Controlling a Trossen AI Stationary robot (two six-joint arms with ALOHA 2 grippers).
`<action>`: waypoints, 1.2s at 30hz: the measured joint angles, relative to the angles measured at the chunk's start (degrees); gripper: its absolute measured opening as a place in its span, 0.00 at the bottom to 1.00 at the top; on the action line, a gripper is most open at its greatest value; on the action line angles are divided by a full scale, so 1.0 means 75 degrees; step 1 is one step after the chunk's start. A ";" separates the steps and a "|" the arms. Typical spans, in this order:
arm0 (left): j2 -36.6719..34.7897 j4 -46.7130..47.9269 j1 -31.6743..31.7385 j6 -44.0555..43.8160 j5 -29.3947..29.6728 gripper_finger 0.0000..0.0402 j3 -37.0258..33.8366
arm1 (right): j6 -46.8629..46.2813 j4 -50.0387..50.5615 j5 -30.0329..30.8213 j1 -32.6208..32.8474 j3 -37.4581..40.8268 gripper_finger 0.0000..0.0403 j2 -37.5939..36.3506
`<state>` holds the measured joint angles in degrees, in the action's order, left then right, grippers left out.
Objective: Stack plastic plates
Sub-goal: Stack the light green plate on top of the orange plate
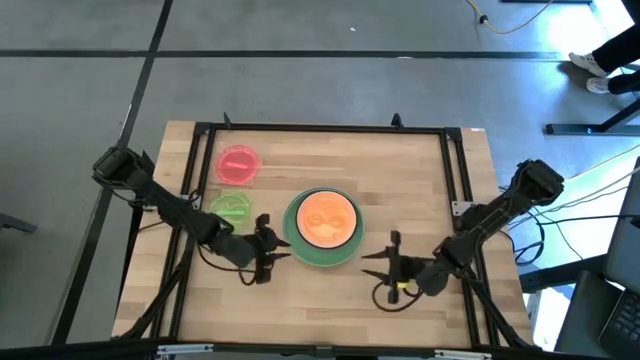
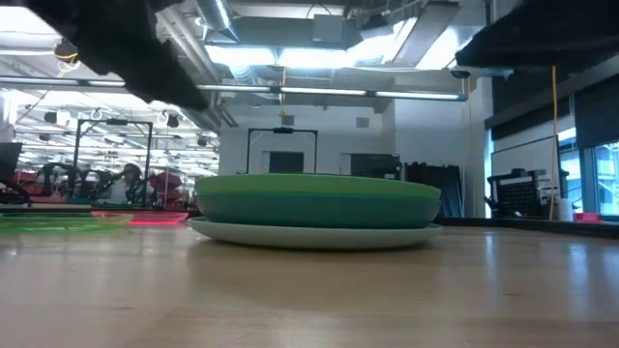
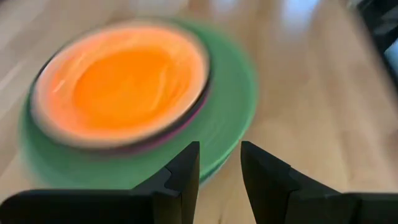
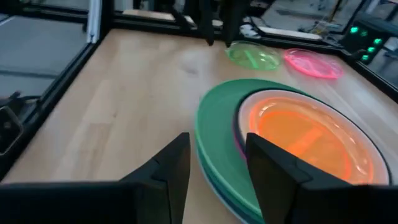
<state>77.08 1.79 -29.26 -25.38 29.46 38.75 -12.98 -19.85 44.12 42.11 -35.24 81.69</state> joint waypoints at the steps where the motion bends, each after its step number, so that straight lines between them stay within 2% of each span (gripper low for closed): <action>1: 0.0000 0.0851 0.0017 -0.0327 0.0001 0.27 0.0313 | -0.0060 -0.0020 0.0050 -0.0011 0.0054 0.37 0.0000; 4: 0.0000 0.3174 0.0008 -0.1433 -0.0003 0.27 0.1061 | -0.0109 0.0002 0.0107 -0.0104 0.0101 0.37 0.0000; 7: 0.0000 0.4913 -0.0095 -0.2472 -0.0081 0.27 0.1519 | -0.0215 -0.0004 0.0108 -0.0224 0.0101 0.37 0.0009; 12: 0.0000 0.6472 -0.0371 -0.3855 -0.0190 0.27 0.1512 | -0.0239 -0.0071 0.0095 -0.0473 0.0101 0.37 0.0044; 19: 0.0003 0.6736 -0.0598 -0.4343 -0.0788 0.27 0.0861 | -0.0236 -0.0085 0.0034 -0.0574 0.0101 0.37 0.0044; 36: 0.0006 0.6245 -0.0596 -0.4403 -0.0751 0.27 -0.0361 | -0.0290 -0.0094 0.0032 -0.0571 0.0098 0.37 0.0113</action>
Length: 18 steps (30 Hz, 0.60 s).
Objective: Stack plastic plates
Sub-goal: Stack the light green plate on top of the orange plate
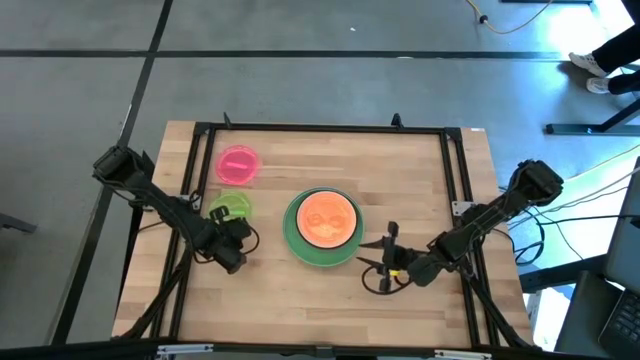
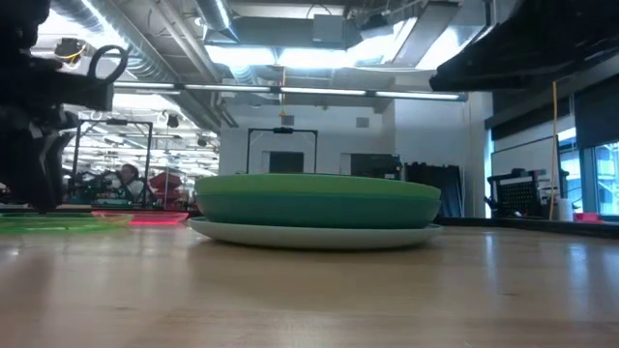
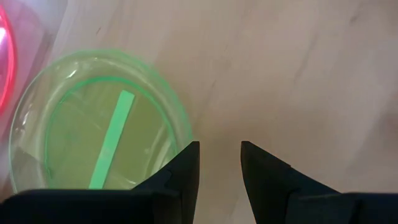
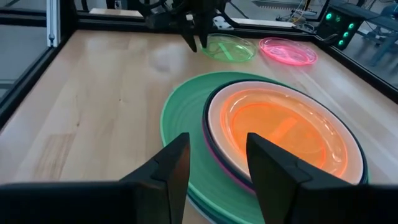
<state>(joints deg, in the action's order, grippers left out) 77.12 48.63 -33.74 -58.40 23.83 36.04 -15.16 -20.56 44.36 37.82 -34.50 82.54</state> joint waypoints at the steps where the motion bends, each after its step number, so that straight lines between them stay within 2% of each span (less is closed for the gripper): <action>1: 0.0000 -0.0011 0.0000 -0.0038 0.0003 0.27 -0.0073 | 0.0000 0.0000 0.0002 0.0000 0.0000 0.37 0.0038; 14: -0.0015 -0.0640 0.0010 -0.0194 0.0264 0.27 -0.0940 | -0.0004 -0.0701 0.0016 -0.0088 0.0000 0.37 0.0849; 18: -0.0020 -0.0720 0.0009 -0.0194 0.0257 0.21 -0.1012 | -0.0006 -0.0766 -0.0009 -0.0168 0.0000 0.37 0.0959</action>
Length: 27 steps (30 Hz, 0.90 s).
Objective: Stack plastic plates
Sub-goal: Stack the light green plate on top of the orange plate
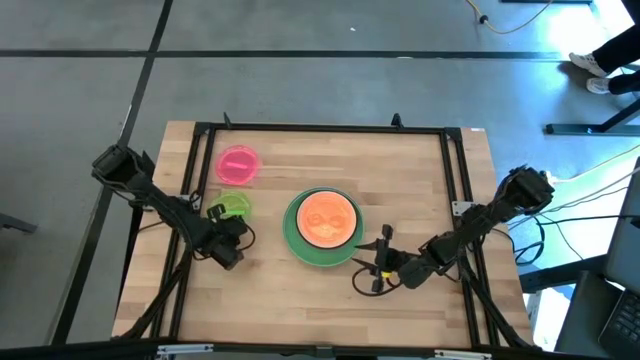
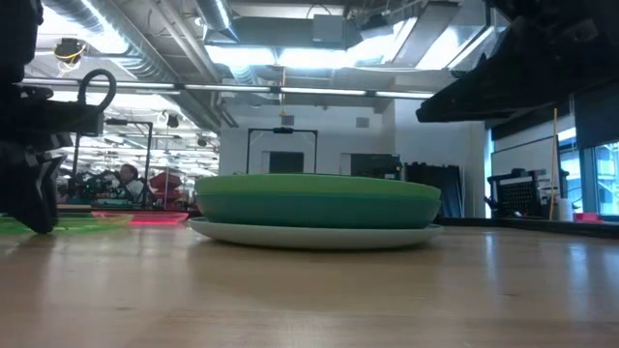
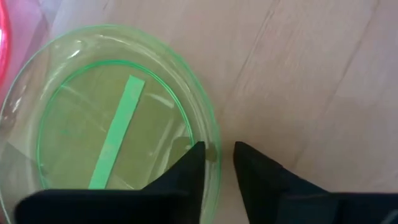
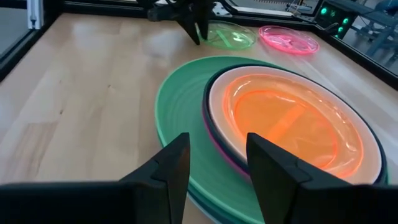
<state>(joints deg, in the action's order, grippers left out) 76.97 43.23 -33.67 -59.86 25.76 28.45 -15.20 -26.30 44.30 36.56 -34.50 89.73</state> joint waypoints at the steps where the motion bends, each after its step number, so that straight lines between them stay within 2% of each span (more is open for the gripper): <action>1: 0.0003 -0.0014 0.0000 0.0001 -0.0010 0.18 0.0000 | 0.0006 -0.0049 -0.0004 -0.0040 0.0000 0.37 0.0022; 7: 0.0015 -0.0039 -0.0006 0.0055 0.0036 0.02 -0.0012 | 0.0006 -0.0088 -0.0045 -0.0043 0.0000 0.37 0.0030; 15: 0.0032 0.0003 0.0008 0.0259 0.0204 0.01 0.0086 | 0.0006 -0.0088 -0.0048 -0.0042 0.0000 0.37 0.0030; 20: 0.0036 -0.0037 0.0003 0.0650 0.0250 0.00 0.0510 | 0.0006 -0.0088 -0.0048 -0.0042 0.0000 0.37 0.0030; 27: 0.0035 -0.0049 0.0000 0.1427 0.0743 0.00 0.1248 | 0.0006 -0.0088 -0.0048 -0.0042 0.0000 0.37 0.0030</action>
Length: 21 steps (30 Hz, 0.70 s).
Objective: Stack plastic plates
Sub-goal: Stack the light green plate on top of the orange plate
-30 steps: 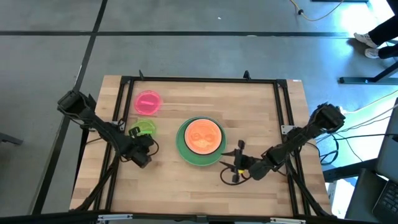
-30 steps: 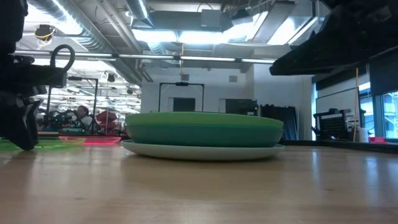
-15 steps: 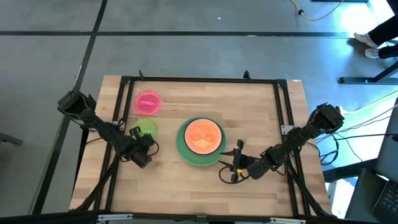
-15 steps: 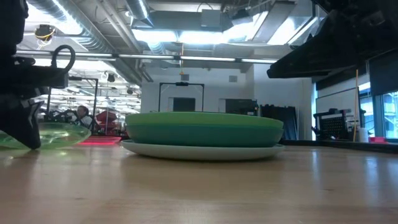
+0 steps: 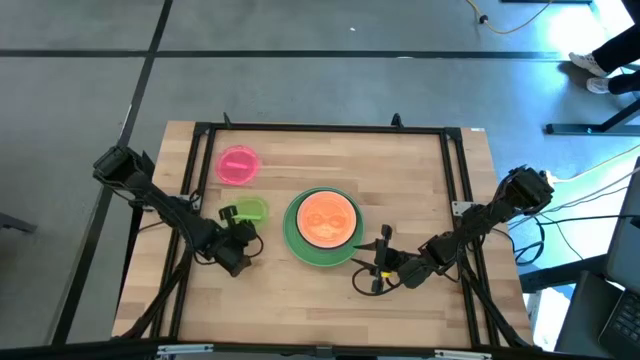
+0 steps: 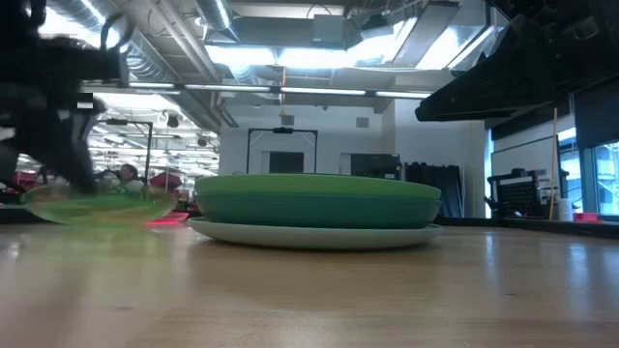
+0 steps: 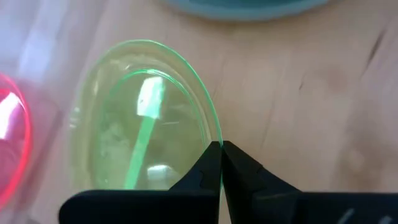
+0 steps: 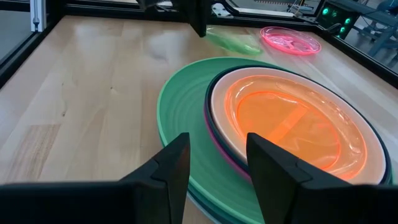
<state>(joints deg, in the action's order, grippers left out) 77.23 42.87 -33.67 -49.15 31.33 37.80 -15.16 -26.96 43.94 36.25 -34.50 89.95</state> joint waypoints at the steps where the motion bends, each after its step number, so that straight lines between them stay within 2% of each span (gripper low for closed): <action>1: 0.0000 -0.0002 0.0000 0.0131 0.0122 0.00 0.0119 | 0.0000 0.0000 0.0000 0.0000 0.0000 0.37 0.0000; 12: -0.0006 -0.0267 -0.0015 0.1719 0.1077 0.00 0.1316 | 0.0003 0.0000 -0.0002 0.0000 0.0000 0.37 0.0000; 21: 0.0133 -0.3226 0.0261 0.4770 0.1087 0.00 0.1355 | 0.0003 0.0003 -0.0001 0.0000 0.0000 0.37 0.0000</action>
<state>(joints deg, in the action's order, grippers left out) 78.23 18.67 -31.71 -13.37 39.49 47.97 -15.14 -26.94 43.94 36.25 -34.50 89.95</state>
